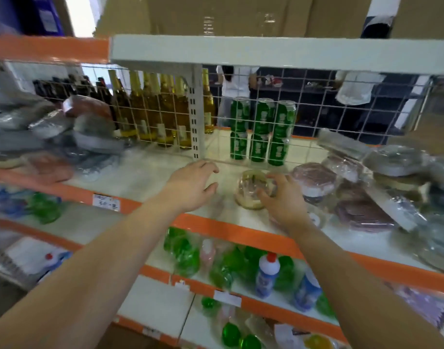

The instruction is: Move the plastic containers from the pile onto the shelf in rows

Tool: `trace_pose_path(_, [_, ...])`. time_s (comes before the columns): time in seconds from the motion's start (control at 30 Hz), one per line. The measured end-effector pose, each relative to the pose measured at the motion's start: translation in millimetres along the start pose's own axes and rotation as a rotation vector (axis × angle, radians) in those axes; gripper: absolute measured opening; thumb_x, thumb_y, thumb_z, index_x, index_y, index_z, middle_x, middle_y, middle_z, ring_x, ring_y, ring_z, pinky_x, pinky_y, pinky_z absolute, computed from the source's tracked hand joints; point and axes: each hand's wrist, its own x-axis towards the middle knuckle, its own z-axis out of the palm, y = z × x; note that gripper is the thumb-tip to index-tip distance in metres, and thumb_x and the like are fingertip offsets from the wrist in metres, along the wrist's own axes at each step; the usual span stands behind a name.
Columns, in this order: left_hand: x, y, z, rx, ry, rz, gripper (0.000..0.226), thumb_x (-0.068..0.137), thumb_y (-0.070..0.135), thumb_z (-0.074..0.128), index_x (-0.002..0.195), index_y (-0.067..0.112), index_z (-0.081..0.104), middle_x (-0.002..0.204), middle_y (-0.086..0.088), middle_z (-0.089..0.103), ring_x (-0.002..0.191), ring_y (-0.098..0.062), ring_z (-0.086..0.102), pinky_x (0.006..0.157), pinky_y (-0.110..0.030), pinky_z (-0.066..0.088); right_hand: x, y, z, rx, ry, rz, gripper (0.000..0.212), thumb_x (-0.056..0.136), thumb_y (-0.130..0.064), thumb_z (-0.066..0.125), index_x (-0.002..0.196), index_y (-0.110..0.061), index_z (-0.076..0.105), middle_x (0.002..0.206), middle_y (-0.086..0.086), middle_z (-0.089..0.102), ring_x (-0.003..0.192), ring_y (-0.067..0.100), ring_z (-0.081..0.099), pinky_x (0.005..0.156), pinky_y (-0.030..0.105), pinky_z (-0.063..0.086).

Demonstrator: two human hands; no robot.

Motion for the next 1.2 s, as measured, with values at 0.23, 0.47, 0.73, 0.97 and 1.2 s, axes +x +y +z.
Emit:
trace_pose_path(0.23, [-57,-111,-14,0.007,-0.049,-0.223,0.043,0.094,0.029,0.052,0.134,0.016,0.045,0.128,-0.009,0.049,0.119,-0.029,0.048,0.097,-0.041,0.041,0,-88,87,0.027,-0.150,-0.066,0.047,0.089,-0.039,0.059,0.130,-0.018,0.049,0.128,0.010,0.049,0.118,0.027,0.049,0.096,0.040,0.042])
trace_pose_path(0.47, [-77,-203,-20,0.034,-0.050,-0.391,0.046,0.095,0.031,0.051,0.137,0.016,0.041,0.133,-0.011,0.048,0.122,-0.030,0.047,0.097,-0.038,0.039,30,-144,162,0.032,-0.271,-0.114,0.049,0.090,-0.038,0.058,0.133,-0.018,0.046,0.131,0.009,0.047,0.123,0.024,0.043,0.097,0.034,0.037])
trace_pose_path(0.73, [-46,-312,-26,0.112,-0.021,-0.503,0.050,0.095,0.033,0.048,0.141,0.016,0.038,0.139,-0.011,0.043,0.129,-0.032,0.039,0.104,-0.042,0.036,107,-205,256,0.058,-0.353,-0.136,0.053,0.088,-0.041,0.060,0.134,-0.020,0.043,0.134,0.008,0.044,0.125,0.024,0.043,0.101,0.042,0.040])
trace_pose_path(0.97, [-2,-399,-39,0.083,0.103,-0.557,0.048,0.093,0.031,0.051,0.138,0.016,0.042,0.133,-0.011,0.045,0.124,-0.033,0.041,0.099,-0.040,0.034,172,-256,325,0.105,-0.386,-0.177,0.059,0.085,-0.037,0.066,0.136,-0.017,0.043,0.138,0.008,0.045,0.127,0.024,0.042,0.102,0.037,0.038])
trace_pose_path(1.2, [35,-465,-48,0.064,0.141,-0.527,0.051,0.094,0.030,0.052,0.140,0.014,0.038,0.136,-0.015,0.041,0.127,-0.035,0.038,0.101,-0.044,0.034,203,-280,366,0.083,-0.421,-0.211,0.086,0.075,-0.046,0.074,0.145,-0.023,0.029,0.149,0.005,0.030,0.136,0.025,0.031,0.109,0.048,0.032])
